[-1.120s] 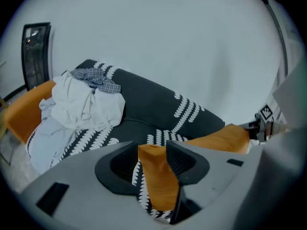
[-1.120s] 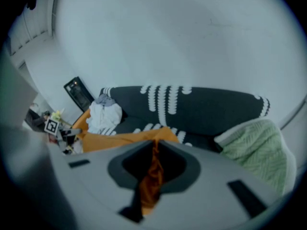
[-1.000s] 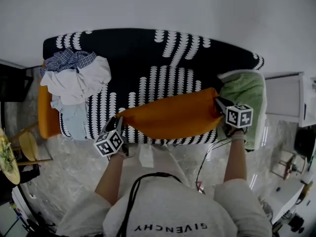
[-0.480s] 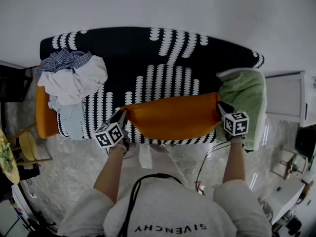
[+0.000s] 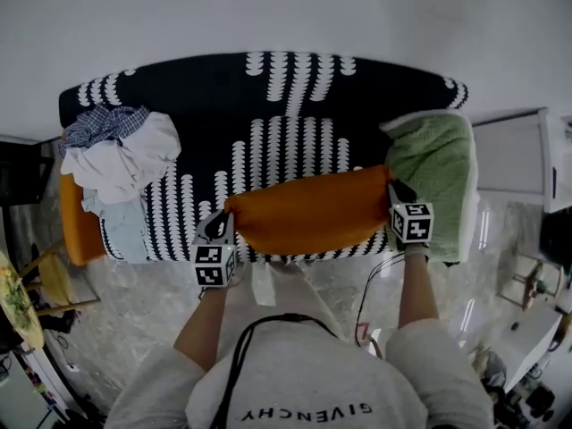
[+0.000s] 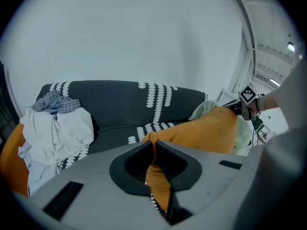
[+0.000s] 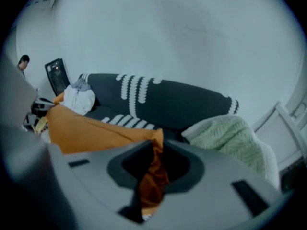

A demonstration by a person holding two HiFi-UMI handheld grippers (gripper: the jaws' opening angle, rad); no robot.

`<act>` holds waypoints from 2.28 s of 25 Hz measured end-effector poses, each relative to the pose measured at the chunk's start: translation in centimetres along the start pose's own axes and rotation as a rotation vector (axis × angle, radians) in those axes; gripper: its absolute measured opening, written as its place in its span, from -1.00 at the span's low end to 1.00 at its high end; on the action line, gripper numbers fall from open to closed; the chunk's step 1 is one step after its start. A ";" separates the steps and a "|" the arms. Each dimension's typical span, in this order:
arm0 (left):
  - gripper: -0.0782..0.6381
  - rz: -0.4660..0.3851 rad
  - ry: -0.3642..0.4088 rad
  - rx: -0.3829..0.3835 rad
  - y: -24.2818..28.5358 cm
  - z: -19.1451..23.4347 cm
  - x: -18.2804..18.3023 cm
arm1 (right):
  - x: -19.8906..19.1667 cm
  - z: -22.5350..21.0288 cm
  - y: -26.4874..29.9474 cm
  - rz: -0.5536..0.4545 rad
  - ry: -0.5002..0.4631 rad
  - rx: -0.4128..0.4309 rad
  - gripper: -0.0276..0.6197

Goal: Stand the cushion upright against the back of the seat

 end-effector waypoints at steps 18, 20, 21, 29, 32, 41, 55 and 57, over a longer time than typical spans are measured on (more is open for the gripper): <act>-0.64 -0.018 0.034 0.015 0.2 -0.2 -0.2 | 0.9 -0.6 -1.2 0.022 0.044 0.058 -0.19; -0.64 -0.022 0.017 0.017 0.3 -0.2 -0.3 | 0.9 -0.6 -1.1 0.029 0.035 0.044 -0.19; -0.64 -0.024 0.013 0.018 0.3 -0.2 -0.3 | 0.9 -0.5 -1.1 0.031 0.037 0.041 -0.20; -0.64 -0.054 -0.064 0.010 0.3 0.0 -0.1 | 0.7 -0.4 -0.8 0.037 0.028 0.037 -0.59; -0.64 -0.084 -0.155 0.006 -0.3 0.3 0.1 | 0.8 -0.4 -1.2 0.010 0.074 0.030 -0.73; -0.64 -0.142 -0.273 0.004 -0.8 0.0 2.1 | 0.8 -1.2 -1.9 -0.027 0.198 0.045 -0.75; -0.64 -0.241 -0.276 0.060 2.0 4.4 8.7 | 4.6 -0.3 0.6 -0.094 0.248 0.095 -0.75; -0.64 -0.253 -0.269 0.061 2.7 5.1 9.9 | 5.5 -0.3 1.2 -0.105 0.250 0.097 -0.75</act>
Point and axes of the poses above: the fingertips, and each gripper's own axes: y forward along the fingers, z to its left, x out of its top, the point moved 6 cm from there along -y, backward along the fingers, and after that the axes turned 1 degree about -z, right-handed, at the moved point
